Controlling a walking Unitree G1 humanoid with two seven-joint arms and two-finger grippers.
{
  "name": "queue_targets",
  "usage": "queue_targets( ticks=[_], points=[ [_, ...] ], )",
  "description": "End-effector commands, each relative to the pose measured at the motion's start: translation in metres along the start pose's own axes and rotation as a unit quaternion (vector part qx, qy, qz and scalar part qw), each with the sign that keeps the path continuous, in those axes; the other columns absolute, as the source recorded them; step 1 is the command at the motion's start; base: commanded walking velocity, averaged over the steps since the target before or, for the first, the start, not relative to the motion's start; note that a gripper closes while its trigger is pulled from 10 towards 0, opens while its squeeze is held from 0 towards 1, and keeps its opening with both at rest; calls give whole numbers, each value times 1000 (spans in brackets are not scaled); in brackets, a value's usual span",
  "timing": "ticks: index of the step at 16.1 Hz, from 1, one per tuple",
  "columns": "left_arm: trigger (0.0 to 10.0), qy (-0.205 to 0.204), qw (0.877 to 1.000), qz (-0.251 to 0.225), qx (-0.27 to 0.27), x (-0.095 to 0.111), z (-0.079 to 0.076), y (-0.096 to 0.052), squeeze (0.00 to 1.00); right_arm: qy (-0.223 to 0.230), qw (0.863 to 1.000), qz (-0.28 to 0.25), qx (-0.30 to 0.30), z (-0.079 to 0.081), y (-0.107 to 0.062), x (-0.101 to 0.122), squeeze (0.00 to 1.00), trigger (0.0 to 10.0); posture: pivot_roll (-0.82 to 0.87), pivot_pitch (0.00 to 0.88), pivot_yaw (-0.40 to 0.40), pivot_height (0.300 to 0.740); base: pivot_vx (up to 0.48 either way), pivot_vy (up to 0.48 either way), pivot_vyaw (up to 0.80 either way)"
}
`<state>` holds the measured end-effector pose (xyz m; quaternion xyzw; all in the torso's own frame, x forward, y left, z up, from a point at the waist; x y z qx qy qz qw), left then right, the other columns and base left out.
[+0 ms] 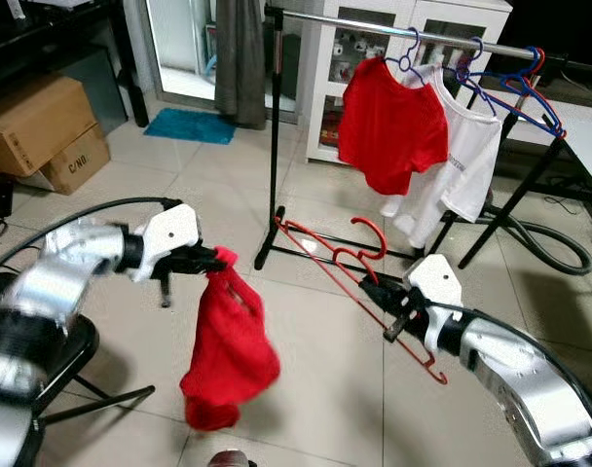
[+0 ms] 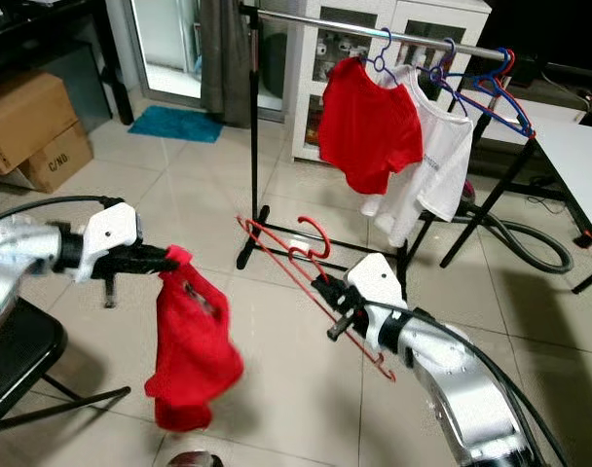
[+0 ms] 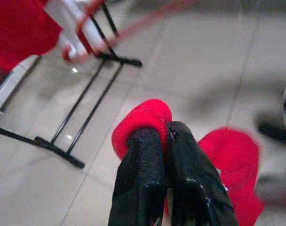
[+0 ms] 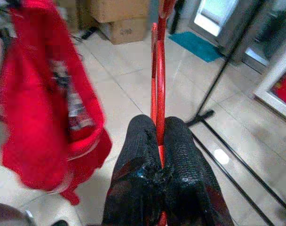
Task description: Hang hanger
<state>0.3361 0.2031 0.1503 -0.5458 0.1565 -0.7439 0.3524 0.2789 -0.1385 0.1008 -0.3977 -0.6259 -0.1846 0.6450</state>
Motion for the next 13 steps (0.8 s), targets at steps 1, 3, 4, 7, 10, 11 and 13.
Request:
queue_targets(
  ticks=[1,3,4,7,10,11,13],
  points=[
    [10000,36,999,11,-6,4,5,-6,0,-7,1000,1,-17,-7,-1,0,0,10000,194,45,-53,740,0,0,0],
    [10000,67,997,44,4,1,20,-26,0,-9,1000,2,-27,-14,-3,-2,0,10000,219,59,-42,740,0,0,0],
    [10000,73,996,47,19,2,27,-34,0,-12,1000,3,-29,-17,-4,-3,0,10000,225,62,-40,740,0,0,0],
    [10000,95,994,28,51,13,43,-50,0,-30,1000,-4,-3,-15,-7,0,0,10000,245,77,-33,740,0,0,0],
    [10000,109,992,10,66,26,54,-57,0,-58,990,-6,126,18,-12,1,0,10000,272,93,-35,740,0,0,0],
    [10000,101,990,16,94,27,61,-59,0,-54,987,-5,152,25,-17,2,0,10000,282,99,-41,740,0,0,0],
    [10000,88,980,36,178,28,79,-62,0,-46,984,-5,174,30,-25,8,0,10000,289,105,-42,740,0,0,0]
  ],
)
Point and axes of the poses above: a point about 5 cm out from each wrist's last joint towards the gripper, its own y axis pointing out of the wrist towards the gripper, its own x axis along the axis of the wrist's last joint, z = x × y, the point moved 3 cm from there along y, pointing out of the wrist towards the gripper, and after that the axes turned 1 degree about y, right-handed, at the moved point
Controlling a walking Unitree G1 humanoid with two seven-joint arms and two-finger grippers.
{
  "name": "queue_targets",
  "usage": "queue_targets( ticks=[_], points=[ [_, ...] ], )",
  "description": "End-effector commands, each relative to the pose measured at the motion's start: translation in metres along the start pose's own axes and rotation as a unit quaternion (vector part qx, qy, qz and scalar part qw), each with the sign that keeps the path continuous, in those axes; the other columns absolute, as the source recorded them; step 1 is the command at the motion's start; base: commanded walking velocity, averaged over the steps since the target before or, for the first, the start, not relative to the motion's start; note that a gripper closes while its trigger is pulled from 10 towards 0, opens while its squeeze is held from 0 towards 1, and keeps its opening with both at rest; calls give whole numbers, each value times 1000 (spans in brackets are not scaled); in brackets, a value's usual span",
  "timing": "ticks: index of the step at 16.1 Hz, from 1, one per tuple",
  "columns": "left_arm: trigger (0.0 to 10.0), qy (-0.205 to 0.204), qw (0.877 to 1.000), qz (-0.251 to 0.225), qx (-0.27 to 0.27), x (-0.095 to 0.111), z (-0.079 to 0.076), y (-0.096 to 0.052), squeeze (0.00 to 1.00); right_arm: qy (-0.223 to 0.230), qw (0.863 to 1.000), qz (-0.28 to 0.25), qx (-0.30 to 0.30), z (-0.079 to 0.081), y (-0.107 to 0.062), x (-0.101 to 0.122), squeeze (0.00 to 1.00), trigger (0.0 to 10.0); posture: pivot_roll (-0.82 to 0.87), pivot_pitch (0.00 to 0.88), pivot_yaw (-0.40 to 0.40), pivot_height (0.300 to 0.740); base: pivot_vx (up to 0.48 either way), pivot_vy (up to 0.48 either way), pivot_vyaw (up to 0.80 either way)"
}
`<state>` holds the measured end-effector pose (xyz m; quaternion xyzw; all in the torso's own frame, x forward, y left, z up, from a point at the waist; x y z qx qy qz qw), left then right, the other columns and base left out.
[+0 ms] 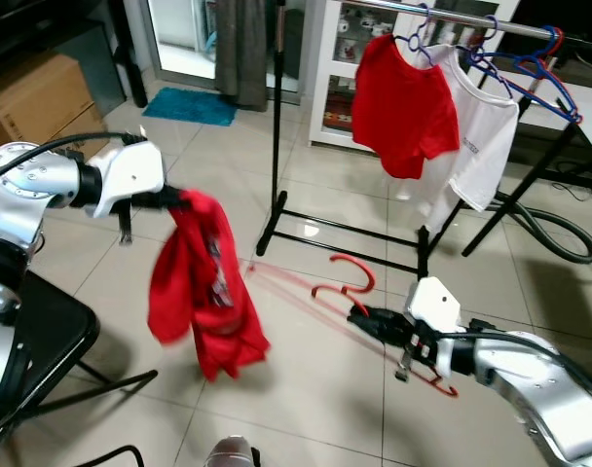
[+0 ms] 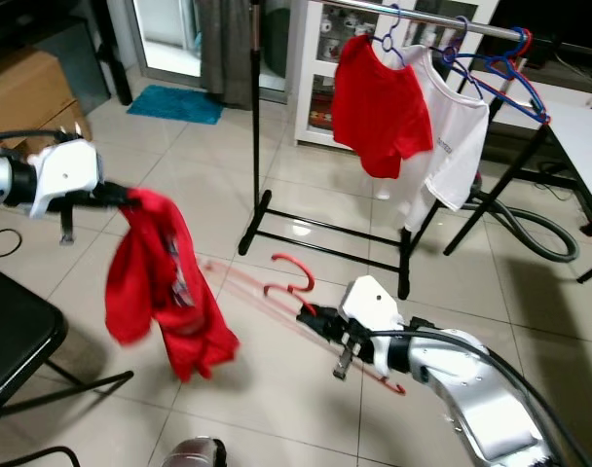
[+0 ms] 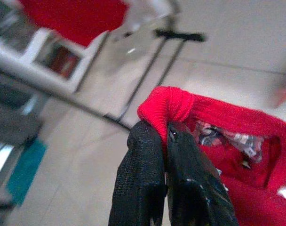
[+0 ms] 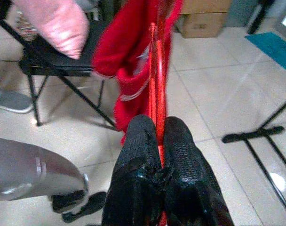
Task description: Hang hanger
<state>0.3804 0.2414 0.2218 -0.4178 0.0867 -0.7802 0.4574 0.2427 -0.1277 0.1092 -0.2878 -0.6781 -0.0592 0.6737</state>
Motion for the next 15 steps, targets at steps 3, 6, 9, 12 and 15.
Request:
queue_targets(
  ticks=[3,6,9,12,15],
  points=[
    [10000,-15,997,-31,68,14,19,-1,0,19,1000,-18,7,10,-4,10,0,10000,288,117,-47,740,0,0,0],
    [10000,-20,994,-91,53,27,11,5,0,76,995,-57,-17,17,20,21,0,10000,290,128,-56,740,0,0,0],
    [10000,-19,994,-100,49,30,5,8,0,118,990,-64,-39,24,44,26,0,10000,294,145,-68,740,0,0,0],
    [10000,-34,990,-127,57,40,8,7,0,146,986,-45,-73,22,60,27,0,10000,291,159,-75,740,0,0,0],
    [10000,-47,981,-172,74,59,13,3,0,162,980,2,-114,17,67,17,0,10000,281,167,-79,740,0,0,0]
  ],
)
Point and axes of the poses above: a point about 5 cm out from each wrist's last joint towards the gripper, its own y axis pointing out of the wrist towards the gripper, its own x axis along the axis of the wrist's last joint, z = x × y, the point moved 3 cm from there along y, pointing out of the wrist towards the gripper, and after that the axes turned 1 degree about y, right-handed, at the moved point
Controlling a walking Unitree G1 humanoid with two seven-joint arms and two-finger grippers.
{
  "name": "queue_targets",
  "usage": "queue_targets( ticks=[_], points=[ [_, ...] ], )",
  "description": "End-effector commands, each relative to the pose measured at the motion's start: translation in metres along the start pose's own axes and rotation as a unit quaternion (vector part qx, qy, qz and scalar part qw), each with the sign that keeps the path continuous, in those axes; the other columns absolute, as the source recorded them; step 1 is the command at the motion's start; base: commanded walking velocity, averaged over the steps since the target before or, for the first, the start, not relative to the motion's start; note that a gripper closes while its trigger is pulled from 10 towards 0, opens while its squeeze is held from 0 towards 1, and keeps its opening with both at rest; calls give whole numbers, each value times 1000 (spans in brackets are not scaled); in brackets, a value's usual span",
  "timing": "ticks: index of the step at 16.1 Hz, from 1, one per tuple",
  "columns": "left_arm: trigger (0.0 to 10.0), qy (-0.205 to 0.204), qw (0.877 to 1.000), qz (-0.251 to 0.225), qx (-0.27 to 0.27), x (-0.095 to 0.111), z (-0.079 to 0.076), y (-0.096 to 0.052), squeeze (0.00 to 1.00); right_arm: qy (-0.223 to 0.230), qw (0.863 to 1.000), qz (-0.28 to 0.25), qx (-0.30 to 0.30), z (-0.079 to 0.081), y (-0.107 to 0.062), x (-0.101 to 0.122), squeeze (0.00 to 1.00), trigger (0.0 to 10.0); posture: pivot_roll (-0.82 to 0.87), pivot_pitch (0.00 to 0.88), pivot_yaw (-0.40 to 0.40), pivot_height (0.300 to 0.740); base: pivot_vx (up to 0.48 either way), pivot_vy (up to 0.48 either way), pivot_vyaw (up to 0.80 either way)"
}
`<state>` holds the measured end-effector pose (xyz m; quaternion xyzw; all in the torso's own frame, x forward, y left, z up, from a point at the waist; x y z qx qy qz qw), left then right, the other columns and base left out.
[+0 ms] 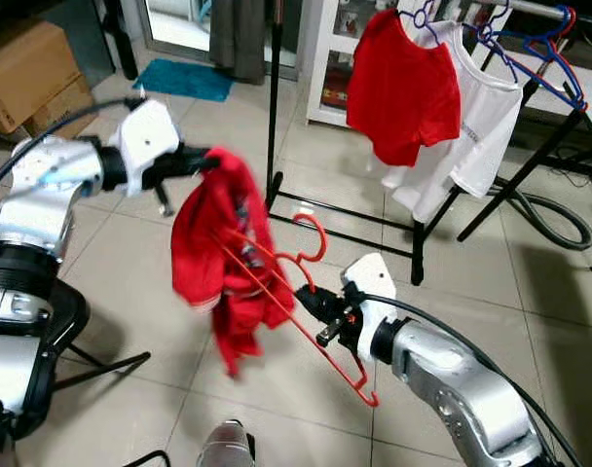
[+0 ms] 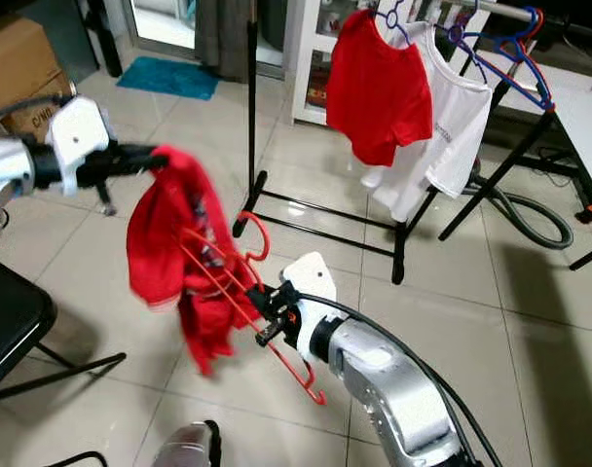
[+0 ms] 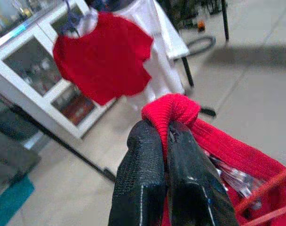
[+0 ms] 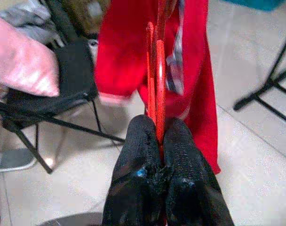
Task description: Hang hanger
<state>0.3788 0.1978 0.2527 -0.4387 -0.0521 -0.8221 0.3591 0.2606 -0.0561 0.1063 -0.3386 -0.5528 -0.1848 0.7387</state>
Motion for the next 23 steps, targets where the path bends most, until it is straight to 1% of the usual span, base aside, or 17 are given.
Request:
queue_targets(
  ticks=[1,2,3,4,5,7,8,10,11,12,14,16,17,19,21,22,23],
  points=[
    [10000,3,999,-30,17,14,6,-2,0,4,1000,20,-17,-4,0,-6,0,10000,276,168,-82,740,0,0,0],
    [10000,-2,999,-42,24,22,6,-2,0,10,998,42,-44,-10,-1,-13,0,10000,271,168,-90,740,0,0,0],
    [10000,4,999,-44,28,27,5,-2,0,13,997,50,-54,-12,-2,-15,0,10000,271,168,-93,740,0,0,0],
    [10000,14,999,-32,34,26,4,-3,0,19,998,41,-48,-11,-4,-11,0,10000,269,168,-96,740,0,0,0],
    [10000,13,998,-17,53,21,5,-4,0,25,998,36,-42,-10,-9,-6,0,10000,262,168,-99,740,0,0,0],
    [10000,12,997,-4,79,15,7,-3,0,26,997,52,-51,-14,-18,-9,0,10000,255,165,-103,740,0,0,0],
    [10000,14,996,-7,92,18,8,-1,0,42,994,78,-60,-17,-24,-17,0,10000,248,161,-108,740,0,0,0],
    [10000,12,995,-8,103,22,7,1,0,63,991,98,-65,-16,-31,-26,0,10000,247,157,-113,740,0,0,0],
    [10000,14,994,-6,108,21,6,2,0,76,989,109,-57,-11,-36,-32,0,10000,242,153,-112,740,0,0,0],
    [10000,10,994,-10,110,22,6,3,0,75,989,119,-54,-8,-40,-35,0,10000,239,152,-111,740,0,0,0],
    [10000,0,995,-26,98,27,-2,8,0,88,989,106,-59,-7,-36,-32,0,10000,238,153,-108,740,0,0,0],
    [10000,-18,995,-38,88,29,-14,14,0,115,990,78,-37,1,-24,-21,0,10000,242,154,-107,740,0,0,0],
    [10000,-18,995,-37,87,27,-16,16,0,116,990,75,-29,4,-22,-20,0,10000,242,154,-107,740,0,0,0],
    [10000,-22,996,-39,78,23,-27,21,0,114,991,71,-4,10,-17,-14,0,10000,248,158,-114,740,0,0,0],
    [10000,-26,996,-27,78,21,-29,19,0,117,991,67,-9,7,-18,-11,0,10000,249,164,-117,740,0,0,0],
    [10000,-28,996,-32,80,24,-29,18,0,117,991,71,-14,5,-18,-12,0,10000,249,166,-117,740,0,0,0],
    [10000,-30,995,-42,82,29,-28,17,0,117,989,92,-19,4,-19,-19,0,10000,247,167,-115,740,0,0,0]
  ],
)
Point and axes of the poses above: a point about 5 cm out from each wrist's last joint towards the gripper, its own y axis pointing out of the wrist towards the gripper, its own x axis along the axis of the wrist's last joint, z = x × y, the point moved 3 cm from there along y, pointing out of the wrist towards the gripper, and after that the axes turned 1 degree about y, right-handed, at the moved point
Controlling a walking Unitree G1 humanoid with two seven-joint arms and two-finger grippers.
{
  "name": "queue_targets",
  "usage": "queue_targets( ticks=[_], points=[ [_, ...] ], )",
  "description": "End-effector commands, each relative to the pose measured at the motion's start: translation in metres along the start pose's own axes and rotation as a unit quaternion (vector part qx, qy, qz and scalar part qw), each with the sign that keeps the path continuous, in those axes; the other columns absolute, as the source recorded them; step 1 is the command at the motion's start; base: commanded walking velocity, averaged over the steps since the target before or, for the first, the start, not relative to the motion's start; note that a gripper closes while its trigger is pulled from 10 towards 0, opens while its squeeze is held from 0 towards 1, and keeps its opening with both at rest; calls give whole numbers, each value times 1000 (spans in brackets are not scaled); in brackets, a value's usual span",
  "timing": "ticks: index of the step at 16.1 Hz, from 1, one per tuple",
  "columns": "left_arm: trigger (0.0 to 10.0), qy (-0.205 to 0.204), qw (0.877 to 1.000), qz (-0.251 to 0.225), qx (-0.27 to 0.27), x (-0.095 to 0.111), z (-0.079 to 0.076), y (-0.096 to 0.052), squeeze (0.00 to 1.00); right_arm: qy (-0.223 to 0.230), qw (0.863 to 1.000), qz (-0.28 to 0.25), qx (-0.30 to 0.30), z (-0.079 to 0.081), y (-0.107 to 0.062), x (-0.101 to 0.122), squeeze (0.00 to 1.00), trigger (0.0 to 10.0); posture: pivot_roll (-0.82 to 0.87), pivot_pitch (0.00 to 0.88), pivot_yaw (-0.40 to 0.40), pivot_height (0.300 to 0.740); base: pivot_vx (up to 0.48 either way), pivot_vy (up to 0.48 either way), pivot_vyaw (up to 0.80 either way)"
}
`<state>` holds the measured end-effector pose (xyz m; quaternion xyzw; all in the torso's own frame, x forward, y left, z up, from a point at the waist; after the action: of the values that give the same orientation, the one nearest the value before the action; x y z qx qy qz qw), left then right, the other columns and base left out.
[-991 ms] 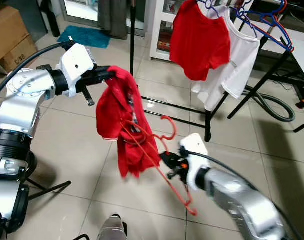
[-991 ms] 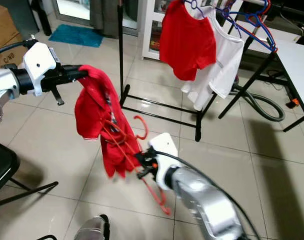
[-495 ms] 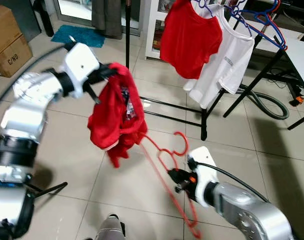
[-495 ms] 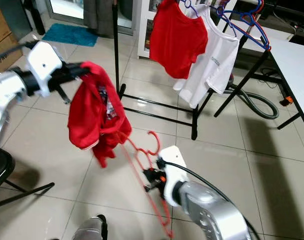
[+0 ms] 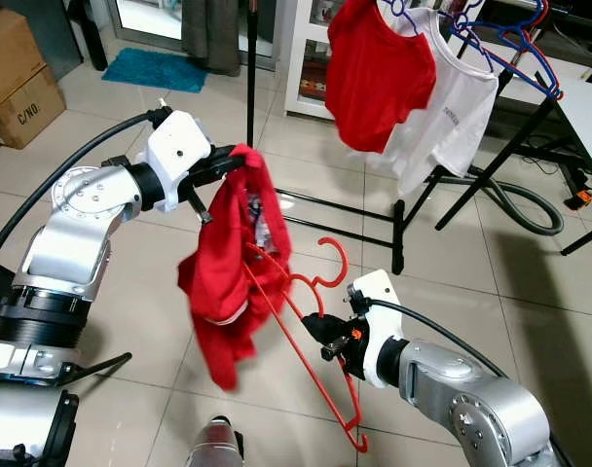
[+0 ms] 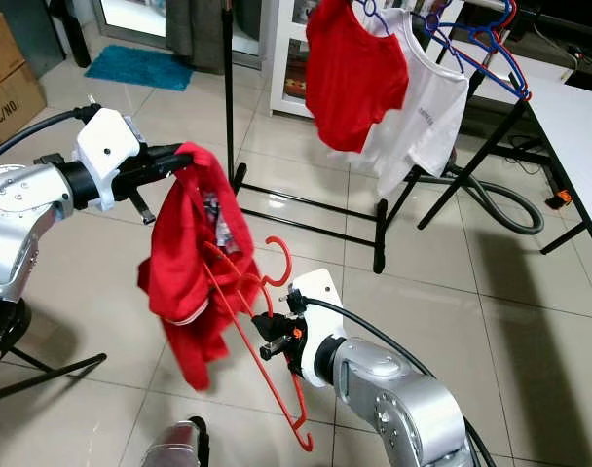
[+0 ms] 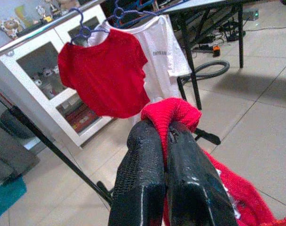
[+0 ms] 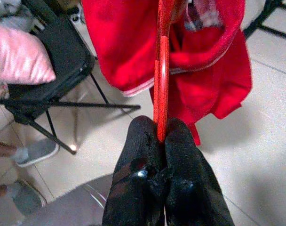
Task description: Hang hanger
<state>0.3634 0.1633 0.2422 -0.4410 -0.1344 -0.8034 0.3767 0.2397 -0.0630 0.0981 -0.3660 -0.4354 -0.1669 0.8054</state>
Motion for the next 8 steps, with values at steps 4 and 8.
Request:
queue_targets(
  ticks=[4,8],
  points=[
    [10000,-22,996,-84,-2,42,-9,1,0,30,997,62,-31,-13,5,-22,0,10000,253,166,-125,740,0,0,0],
    [10000,-19,996,-88,5,50,-24,-1,0,165,982,45,-84,-30,9,-24,0,10000,266,157,-138,740,0,0,0]
  ],
)
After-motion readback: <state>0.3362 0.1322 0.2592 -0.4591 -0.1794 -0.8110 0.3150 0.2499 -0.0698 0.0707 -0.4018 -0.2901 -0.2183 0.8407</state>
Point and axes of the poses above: a point about 5 cm out from each wrist's last joint towards the gripper, its own y axis pointing out of the wrist towards the gripper, its own x axis along the axis of the wrist's last joint, z = x × y, the point moved 3 cm from there along y, pointing out of the wrist towards the gripper, and after that the axes turned 1 degree about y, right-handed, at the moved point
